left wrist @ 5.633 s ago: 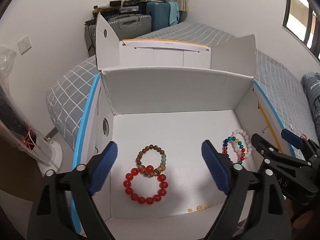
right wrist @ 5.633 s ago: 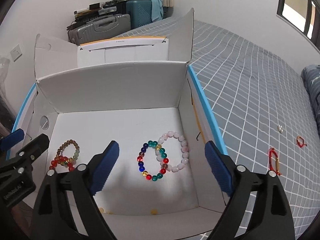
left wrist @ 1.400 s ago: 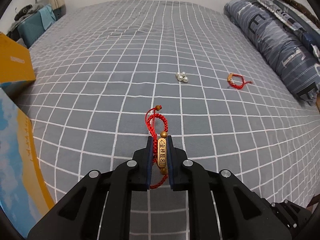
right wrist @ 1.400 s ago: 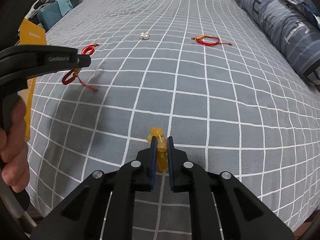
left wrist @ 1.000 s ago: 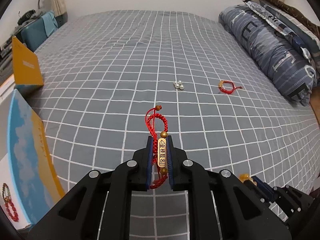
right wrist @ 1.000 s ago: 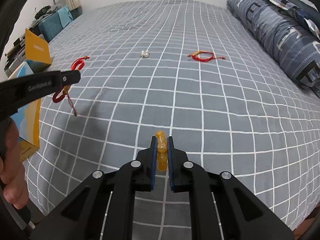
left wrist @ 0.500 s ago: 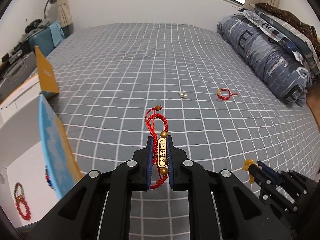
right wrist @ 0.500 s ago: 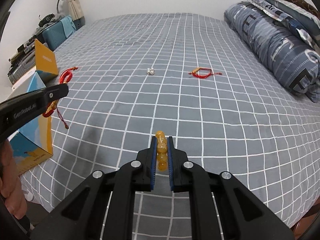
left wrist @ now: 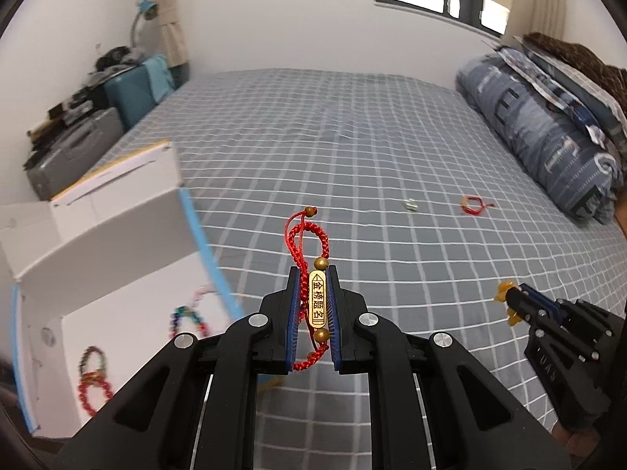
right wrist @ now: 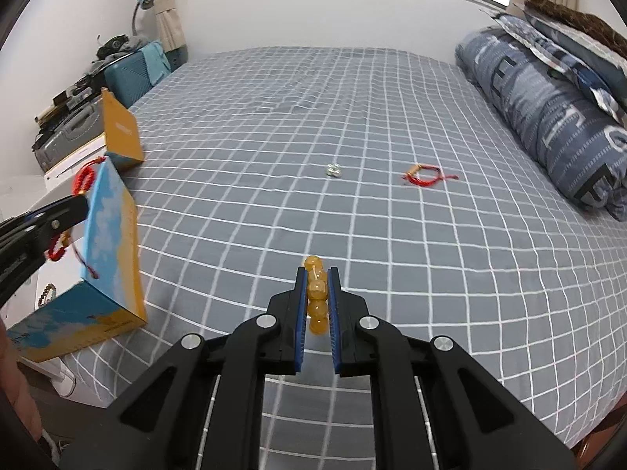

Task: Organize jewelry
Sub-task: 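Lift both held items and carry them toward the white box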

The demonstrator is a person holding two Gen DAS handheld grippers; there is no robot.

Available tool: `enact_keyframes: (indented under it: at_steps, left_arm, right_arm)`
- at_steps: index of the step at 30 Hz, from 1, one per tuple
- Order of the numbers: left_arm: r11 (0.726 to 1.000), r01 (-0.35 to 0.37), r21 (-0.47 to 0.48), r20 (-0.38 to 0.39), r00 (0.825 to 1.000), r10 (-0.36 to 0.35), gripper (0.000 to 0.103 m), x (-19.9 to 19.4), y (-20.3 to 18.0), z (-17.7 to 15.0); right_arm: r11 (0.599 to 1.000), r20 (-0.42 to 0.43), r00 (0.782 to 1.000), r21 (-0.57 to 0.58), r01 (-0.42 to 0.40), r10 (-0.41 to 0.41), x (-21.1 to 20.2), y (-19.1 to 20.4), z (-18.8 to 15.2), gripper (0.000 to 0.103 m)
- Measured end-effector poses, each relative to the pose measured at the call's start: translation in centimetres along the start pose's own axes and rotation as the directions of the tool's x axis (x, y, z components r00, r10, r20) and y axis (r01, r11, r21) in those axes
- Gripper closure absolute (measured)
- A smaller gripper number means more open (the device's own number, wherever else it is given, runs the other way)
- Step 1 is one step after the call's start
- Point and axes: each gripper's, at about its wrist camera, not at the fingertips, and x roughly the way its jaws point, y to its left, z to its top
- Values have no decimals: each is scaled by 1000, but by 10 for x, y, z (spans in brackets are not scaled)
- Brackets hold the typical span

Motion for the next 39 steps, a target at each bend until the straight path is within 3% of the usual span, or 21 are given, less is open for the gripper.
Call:
enact_keyframes:
  at_steps: [12,20,29,39]
  left_arm:
    - [981,-146,-131,5,989,148,91,-23,113,-17]
    - [951,-209,-226,-34,978,207,91,-26,180,-46]
    - [913,-289,-290,-95,957,273,91,-25,225,-68]
    - [902,-306,-304,-204,946,252,91,7,251,-83]
  right_arm:
    - [990,49,992,-95,-109,114,-2,96,29,94]
    - [959,31,971,-170,-227,236,9,182,32,94]
    - [908,-45,952,-291,-302,302,32,264,13,94]
    - [895,-141,950,-319,-311,280,69,293,2,94]
